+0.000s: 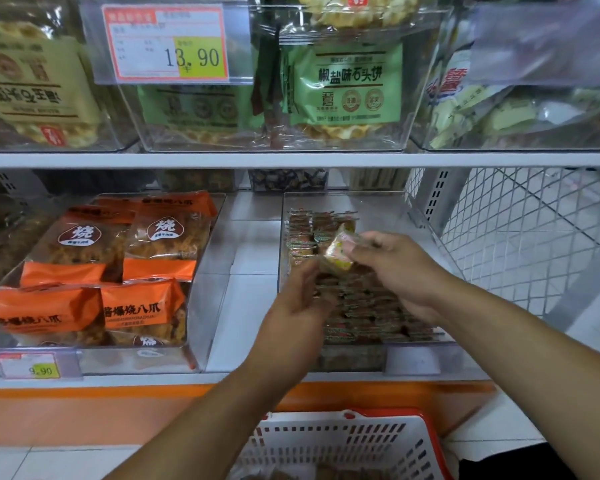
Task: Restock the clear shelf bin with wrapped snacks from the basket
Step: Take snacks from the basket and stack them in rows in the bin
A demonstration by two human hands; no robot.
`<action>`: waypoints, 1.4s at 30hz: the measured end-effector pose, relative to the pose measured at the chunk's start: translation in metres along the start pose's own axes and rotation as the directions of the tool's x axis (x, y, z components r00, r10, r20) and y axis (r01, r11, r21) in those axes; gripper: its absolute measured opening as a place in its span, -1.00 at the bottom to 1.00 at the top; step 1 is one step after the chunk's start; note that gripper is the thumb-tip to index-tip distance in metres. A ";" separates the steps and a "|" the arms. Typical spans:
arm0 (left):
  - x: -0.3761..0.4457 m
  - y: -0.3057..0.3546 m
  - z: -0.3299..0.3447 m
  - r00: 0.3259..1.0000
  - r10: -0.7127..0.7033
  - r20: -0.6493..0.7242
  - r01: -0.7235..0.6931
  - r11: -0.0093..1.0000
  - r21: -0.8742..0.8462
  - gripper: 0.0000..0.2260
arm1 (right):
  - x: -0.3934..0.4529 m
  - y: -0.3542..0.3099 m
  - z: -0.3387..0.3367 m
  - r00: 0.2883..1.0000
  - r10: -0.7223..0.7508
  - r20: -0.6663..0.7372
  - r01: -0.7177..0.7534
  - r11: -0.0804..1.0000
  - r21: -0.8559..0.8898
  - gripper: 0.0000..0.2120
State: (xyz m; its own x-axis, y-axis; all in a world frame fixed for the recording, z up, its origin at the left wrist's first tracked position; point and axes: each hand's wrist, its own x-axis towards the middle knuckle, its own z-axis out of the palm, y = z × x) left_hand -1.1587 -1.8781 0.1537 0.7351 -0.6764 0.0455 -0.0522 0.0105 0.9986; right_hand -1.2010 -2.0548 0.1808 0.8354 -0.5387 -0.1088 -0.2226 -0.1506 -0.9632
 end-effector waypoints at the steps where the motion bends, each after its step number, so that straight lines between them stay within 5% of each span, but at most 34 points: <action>1: 0.003 -0.002 0.003 0.999 0.008 0.038 -0.013 0.989 0.144 -0.54 | 0.014 0.005 -0.008 0.995 -0.056 -0.087 0.042 0.988 -0.151 -0.74; 4: 0.016 -0.012 0.012 0.997 0.009 0.081 -0.042 0.908 0.416 -0.49 | 0.051 0.021 -0.024 0.969 -0.195 -0.149 0.081 0.826 -0.558 -0.65; 6: 0.025 -0.018 0.017 0.997 -0.005 0.076 -0.036 0.852 0.522 -0.44 | 0.071 0.028 -0.028 0.964 -0.214 -0.160 0.072 0.784 -0.617 -0.65; 9: 0.034 -0.026 0.021 0.998 -0.042 0.049 0.004 0.803 0.596 -0.37 | 0.093 0.034 -0.024 0.967 -0.215 -0.133 0.098 0.802 -0.589 -0.69; 15: 0.045 -0.028 0.017 0.991 -0.135 -0.013 0.124 0.862 0.491 -0.37 | 0.111 0.038 -0.016 0.975 -0.180 -0.134 0.086 0.852 -0.517 -0.58; 23: 0.047 -0.028 0.019 0.983 -0.183 -0.024 0.177 0.898 0.403 -0.40 | 0.109 0.044 -0.007 0.950 -0.290 -0.114 0.128 0.696 -0.706 -0.60; 32: 0.035 -0.014 0.021 0.999 -0.041 0.013 0.029 0.865 0.502 -0.47 | 0.095 0.025 -0.014 0.926 -0.318 -0.205 0.145 0.799 -0.584 -0.57; 36: 0.003 -0.003 0.013 0.975 0.216 -0.049 -0.150 0.808 0.570 -0.72 | 0.042 -0.001 -0.002 0.757 -0.588 -0.285 0.406 0.765 -0.499 -0.76; 39: -0.038 -0.010 0.003 0.897 0.442 0.021 -0.341 0.660 0.669 -0.92 | -0.017 -0.004 0.016 0.518 -0.842 -0.150 0.716 0.523 -0.462 -0.85; 42: -0.076 -0.048 -0.004 0.960 0.236 0.152 -0.265 0.590 0.763 -0.92 | -0.072 0.035 0.049 0.420 -0.897 0.140 0.872 0.356 -0.335 -0.83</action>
State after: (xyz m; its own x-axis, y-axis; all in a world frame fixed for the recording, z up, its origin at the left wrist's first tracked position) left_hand -1.2094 -1.8238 0.1022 0.5908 -0.7585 0.2750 -0.7415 -0.3761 0.5556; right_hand -1.2442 -1.9814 0.1427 0.6203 0.0248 0.7840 0.4810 -0.8016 -0.3552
